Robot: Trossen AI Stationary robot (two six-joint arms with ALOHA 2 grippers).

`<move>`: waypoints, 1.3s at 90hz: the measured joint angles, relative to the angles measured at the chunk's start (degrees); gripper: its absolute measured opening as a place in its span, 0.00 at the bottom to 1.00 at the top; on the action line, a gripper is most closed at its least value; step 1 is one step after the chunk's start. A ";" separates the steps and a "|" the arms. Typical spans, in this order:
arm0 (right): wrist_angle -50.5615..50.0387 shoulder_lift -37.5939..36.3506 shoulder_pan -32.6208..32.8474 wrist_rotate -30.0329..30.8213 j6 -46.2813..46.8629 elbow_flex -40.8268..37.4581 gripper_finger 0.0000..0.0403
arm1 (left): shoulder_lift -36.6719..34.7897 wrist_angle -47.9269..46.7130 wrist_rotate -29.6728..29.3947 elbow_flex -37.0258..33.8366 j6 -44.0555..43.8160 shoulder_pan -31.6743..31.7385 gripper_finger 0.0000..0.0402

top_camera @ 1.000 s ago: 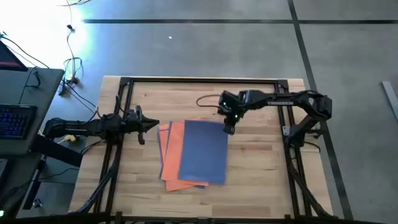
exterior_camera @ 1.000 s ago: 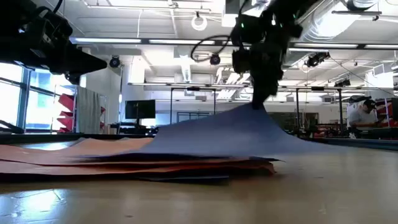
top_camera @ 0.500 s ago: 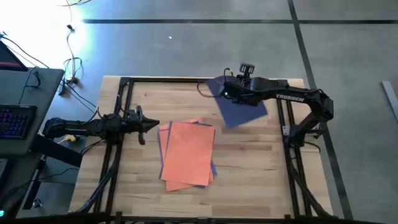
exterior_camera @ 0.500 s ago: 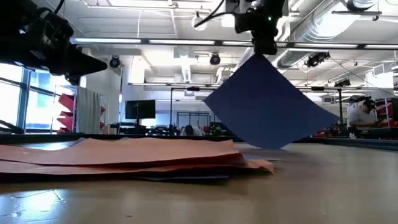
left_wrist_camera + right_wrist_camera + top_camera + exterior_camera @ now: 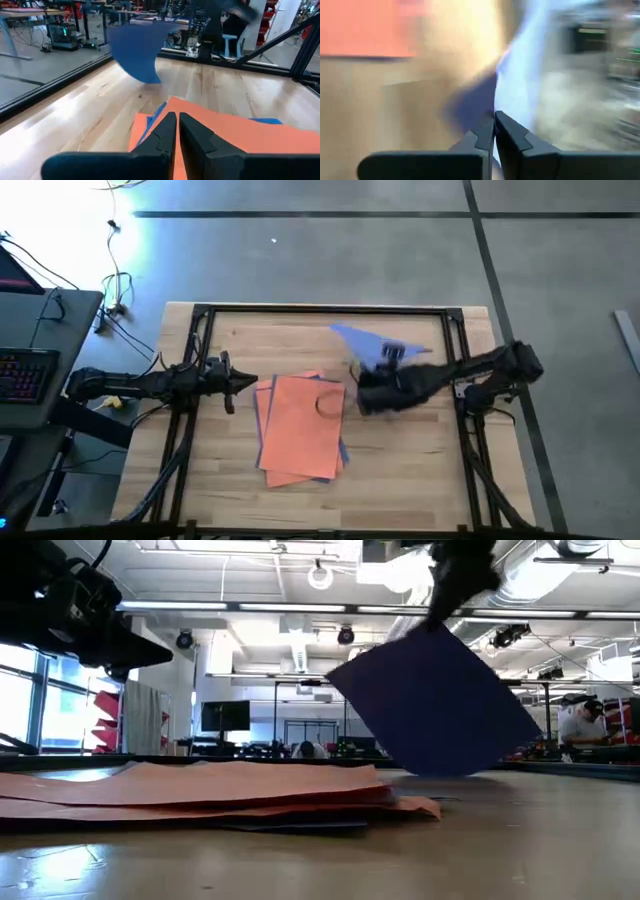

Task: Organize paper
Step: Put the blue paper to the top right of the table

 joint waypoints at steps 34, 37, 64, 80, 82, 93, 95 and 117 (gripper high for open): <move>12.56 0.11 6.46 -11.61 6.12 -18.72 0.00 | 0.08 0.18 -0.03 -0.01 -0.57 0.00 0.00; 13.57 0.11 5.90 -11.66 2.63 -19.83 0.00 | 0.08 0.20 -0.05 -0.01 -0.56 0.00 0.00; 25.42 1.52 -5.49 1.64 -28.20 -23.33 0.00 | 0.08 0.39 -0.98 -0.02 -0.56 0.00 0.00; 33.72 1.53 -9.93 -5.73 -38.71 -19.79 0.00 | 0.08 0.52 -2.40 -0.02 -0.54 0.01 0.00; 33.91 1.53 -9.62 -9.06 -39.14 -19.31 0.00 | 0.08 0.52 -2.39 -0.02 -0.54 0.01 0.00; 27.89 1.49 -6.44 -26.12 -39.75 -18.39 0.00 | 0.08 0.52 -2.38 -0.02 -0.54 -0.01 0.00; 25.54 1.49 -5.84 -27.68 -39.20 -18.51 0.00 | 0.08 0.52 -2.40 -0.02 -0.54 0.01 0.00; 6.87 1.49 -3.39 -14.03 -35.55 -21.76 0.00 | 0.08 0.52 -2.40 -0.02 -0.10 -0.01 0.00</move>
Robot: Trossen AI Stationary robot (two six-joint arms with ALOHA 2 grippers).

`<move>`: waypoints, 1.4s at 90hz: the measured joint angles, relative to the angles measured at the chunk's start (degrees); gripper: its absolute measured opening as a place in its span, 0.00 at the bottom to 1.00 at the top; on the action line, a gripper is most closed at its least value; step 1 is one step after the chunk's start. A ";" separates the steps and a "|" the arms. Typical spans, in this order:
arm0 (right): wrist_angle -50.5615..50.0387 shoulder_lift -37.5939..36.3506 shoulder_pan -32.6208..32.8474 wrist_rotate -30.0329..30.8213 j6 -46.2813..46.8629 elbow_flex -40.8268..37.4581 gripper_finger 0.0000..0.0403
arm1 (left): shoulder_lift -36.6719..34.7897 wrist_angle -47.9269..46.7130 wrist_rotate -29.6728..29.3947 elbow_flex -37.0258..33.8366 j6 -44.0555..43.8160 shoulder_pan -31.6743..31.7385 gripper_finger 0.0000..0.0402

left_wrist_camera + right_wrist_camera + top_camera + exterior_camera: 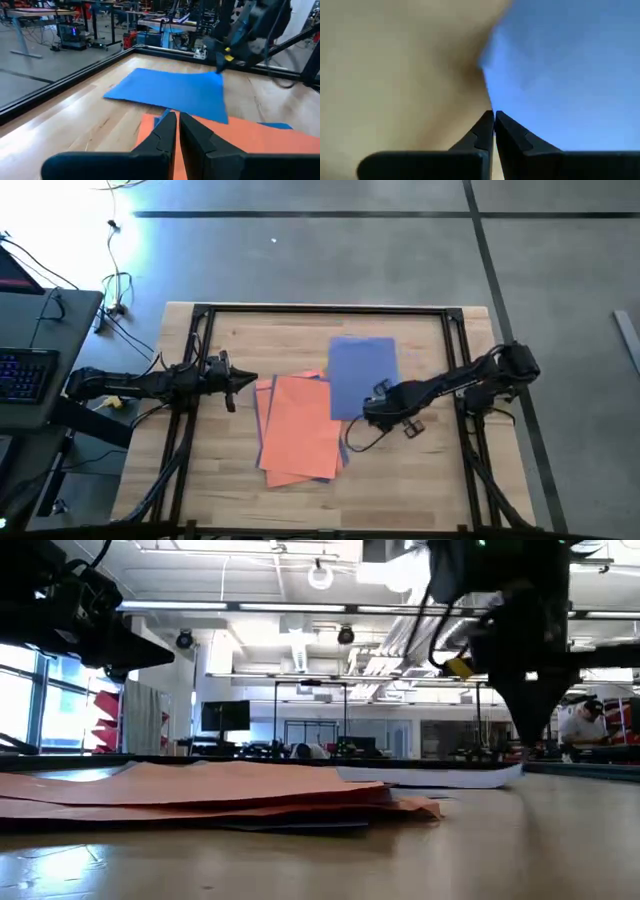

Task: Organize paper
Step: Put the blue paper to the top right of the table

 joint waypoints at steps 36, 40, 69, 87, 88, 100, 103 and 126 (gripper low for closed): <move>-0.10 0.00 -10.69 -3.70 7.95 -9.97 0.00 | 0.00 -0.07 0.00 0.00 0.00 0.01 0.00; -0.09 0.00 -11.29 -3.81 8.57 -10.79 0.00 | -0.02 -0.06 0.00 0.00 0.00 0.02 0.00; 1.21 0.00 -12.12 -1.09 -2.57 -14.94 0.00 | 0.00 -0.07 -0.02 0.00 0.54 0.00 0.00; 1.29 0.00 -9.91 -3.10 -11.96 -14.98 0.00 | 0.00 -0.07 -0.02 0.00 0.56 0.02 0.00; 1.19 0.00 -9.74 -3.15 -12.12 -14.98 0.00 | 0.00 -0.07 -0.01 0.00 0.56 0.02 0.00; -0.56 0.00 -6.78 -4.08 -15.16 -14.98 0.00 | 0.00 -0.07 -0.02 0.00 0.61 0.02 0.00; -0.62 0.00 -5.52 -4.09 -16.16 -14.98 0.00 | 0.00 -0.07 -0.02 0.00 0.59 0.01 0.00; -4.40 -0.02 -2.04 -2.17 -13.18 -16.78 0.00 | 0.00 -0.09 -0.02 0.00 0.56 0.02 0.00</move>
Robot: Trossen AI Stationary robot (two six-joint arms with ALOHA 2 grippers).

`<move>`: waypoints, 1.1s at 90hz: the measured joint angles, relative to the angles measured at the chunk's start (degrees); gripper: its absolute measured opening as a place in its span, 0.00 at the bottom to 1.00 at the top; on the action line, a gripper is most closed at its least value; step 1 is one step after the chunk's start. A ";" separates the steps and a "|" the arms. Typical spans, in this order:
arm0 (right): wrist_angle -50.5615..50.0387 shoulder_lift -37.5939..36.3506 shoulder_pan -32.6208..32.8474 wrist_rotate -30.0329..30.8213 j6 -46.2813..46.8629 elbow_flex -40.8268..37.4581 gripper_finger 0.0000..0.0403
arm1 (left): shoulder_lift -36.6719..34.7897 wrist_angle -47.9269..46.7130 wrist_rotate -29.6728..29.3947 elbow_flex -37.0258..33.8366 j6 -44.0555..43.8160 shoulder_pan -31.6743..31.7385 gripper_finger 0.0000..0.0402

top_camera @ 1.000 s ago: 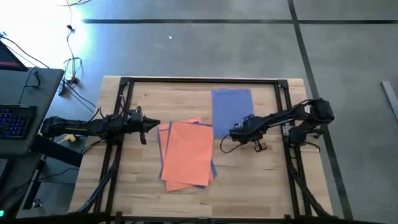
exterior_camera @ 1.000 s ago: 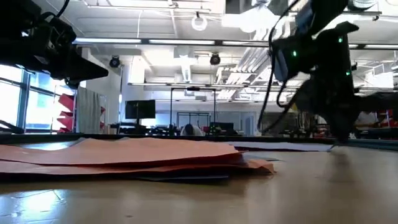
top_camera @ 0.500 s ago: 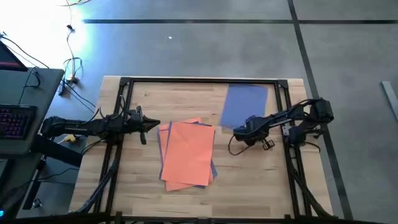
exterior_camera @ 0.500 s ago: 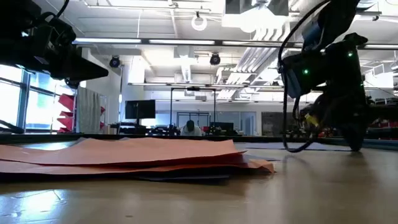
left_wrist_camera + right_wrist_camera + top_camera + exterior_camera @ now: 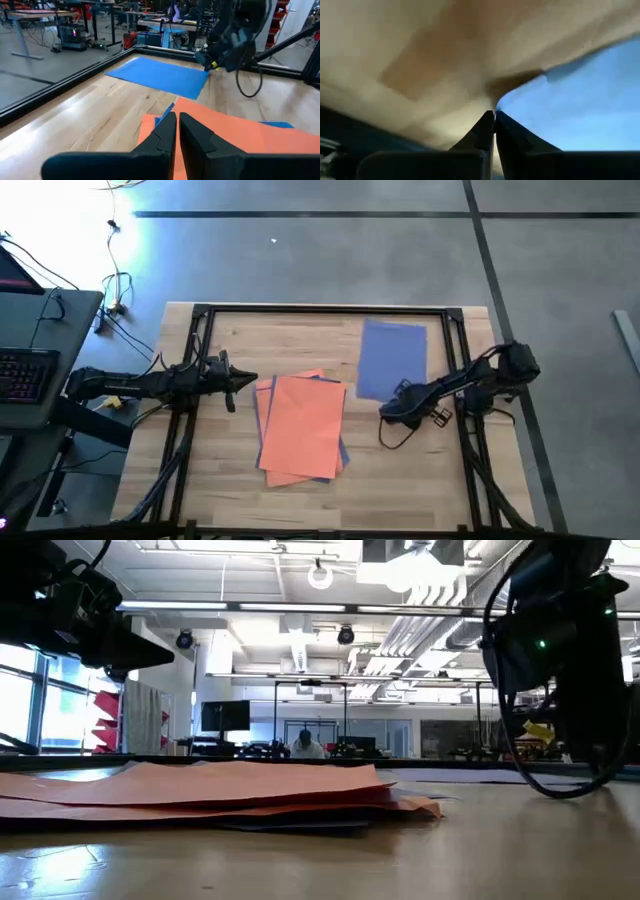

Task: Organize paper
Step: Put the blue paper to the top right of the table

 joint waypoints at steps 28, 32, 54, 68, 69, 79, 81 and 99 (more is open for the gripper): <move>1.38 0.00 -0.42 5.92 0.46 -5.57 0.00 | 0.00 -0.04 0.47 0.00 -0.91 -0.01 0.00; 2.31 0.00 -0.42 6.39 0.52 -5.57 0.00 | 0.00 -0.04 0.48 0.00 -0.92 -0.02 0.00; 10.20 0.00 0.67 16.34 -9.64 -5.52 0.00 | 0.00 0.00 -0.31 0.00 -0.94 -0.02 0.00; 13.42 0.00 2.56 16.74 -13.29 -4.03 0.00 | 0.00 0.02 -0.35 0.00 -0.94 0.00 0.00; 13.44 0.00 2.80 16.59 -13.02 -3.83 0.00 | 0.00 0.02 -0.35 0.00 -0.96 -0.02 0.00; 12.46 0.00 5.40 13.25 -11.04 -2.05 0.00 | 0.00 0.02 -0.37 0.00 -0.98 0.00 0.00; 12.33 0.00 5.98 12.53 -10.51 -1.78 0.00 | 0.00 0.04 -0.37 0.00 -0.98 -0.02 0.00; 8.18 -0.04 9.22 8.03 -2.19 -1.45 0.00 | 0.00 0.02 -0.37 0.00 -1.03 0.00 0.00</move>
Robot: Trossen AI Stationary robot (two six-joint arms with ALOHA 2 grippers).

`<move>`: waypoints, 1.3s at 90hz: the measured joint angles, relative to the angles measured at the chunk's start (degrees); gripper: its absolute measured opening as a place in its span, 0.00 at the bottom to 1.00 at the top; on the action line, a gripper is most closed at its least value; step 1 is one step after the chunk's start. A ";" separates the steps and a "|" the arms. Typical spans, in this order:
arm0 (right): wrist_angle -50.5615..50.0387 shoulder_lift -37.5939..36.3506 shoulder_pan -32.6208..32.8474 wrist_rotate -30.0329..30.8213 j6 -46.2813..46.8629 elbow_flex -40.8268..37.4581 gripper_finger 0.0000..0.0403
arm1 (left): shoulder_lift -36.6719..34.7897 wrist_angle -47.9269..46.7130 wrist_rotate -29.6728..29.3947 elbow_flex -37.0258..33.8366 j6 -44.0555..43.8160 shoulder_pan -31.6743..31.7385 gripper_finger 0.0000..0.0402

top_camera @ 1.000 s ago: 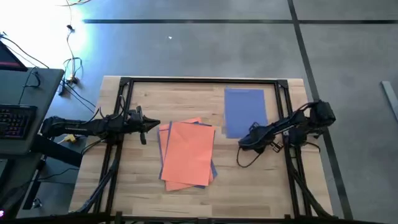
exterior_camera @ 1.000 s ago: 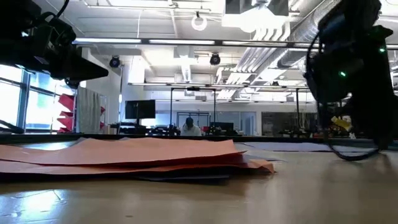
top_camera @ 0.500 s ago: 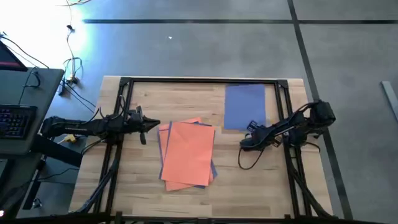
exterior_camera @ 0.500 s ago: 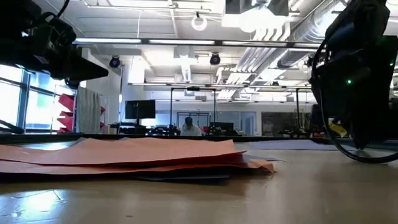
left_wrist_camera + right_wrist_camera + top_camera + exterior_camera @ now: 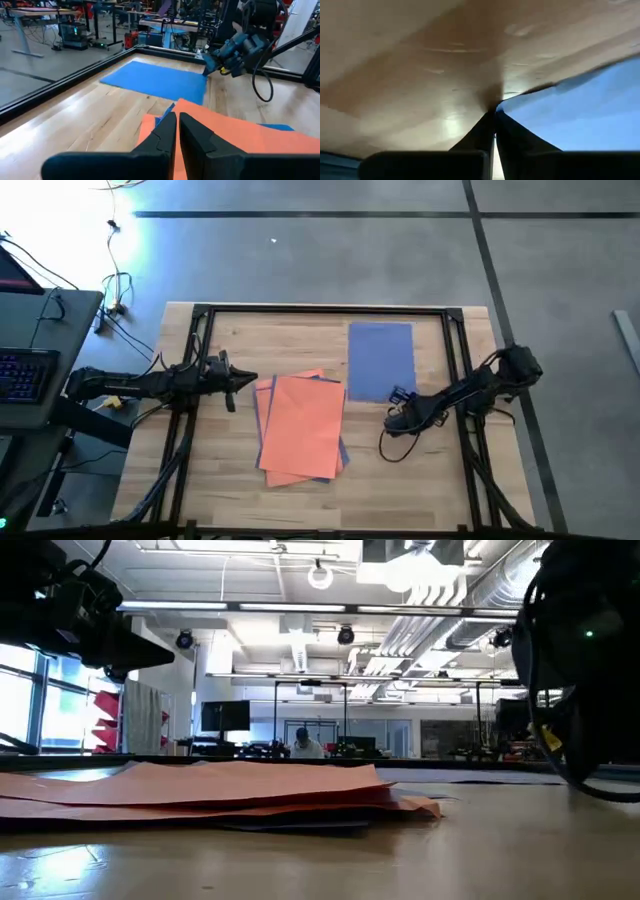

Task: Organize paper
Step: Put the blue paper to the top right of the table, then put the orange paper to the top left of the table

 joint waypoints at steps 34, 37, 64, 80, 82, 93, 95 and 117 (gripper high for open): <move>-1.51 0.02 -0.20 -3.06 13.08 -0.05 0.00 | 0.00 -0.02 0.70 0.00 -0.11 0.00 0.00; -1.74 0.02 -0.20 -2.96 14.02 -0.05 0.00 | 0.00 -0.02 0.71 0.00 -0.11 0.00 0.00; -2.05 0.02 -0.20 -2.42 14.76 -0.05 0.09 | 0.00 -0.02 0.90 0.00 -0.11 0.00 0.00; -4.98 0.07 -0.20 0.16 13.29 0.57 0.29 | 0.00 -0.02 0.98 0.00 -0.13 -0.01 0.00; -5.97 0.07 -0.20 1.25 13.22 0.94 0.31 | 0.00 -0.02 0.99 0.00 -0.13 -0.01 0.00; -11.00 0.06 -0.20 4.23 12.80 4.48 0.43 | 0.00 -0.02 1.04 0.00 -0.14 0.00 0.00; -11.49 0.03 -0.20 4.23 12.91 5.31 0.45 | 0.00 -0.02 1.05 0.00 -0.15 0.00 0.00; -0.42 -0.09 -0.16 1.62 20.71 19.80 0.55 | 0.00 -0.02 1.03 0.00 -0.39 -0.02 0.00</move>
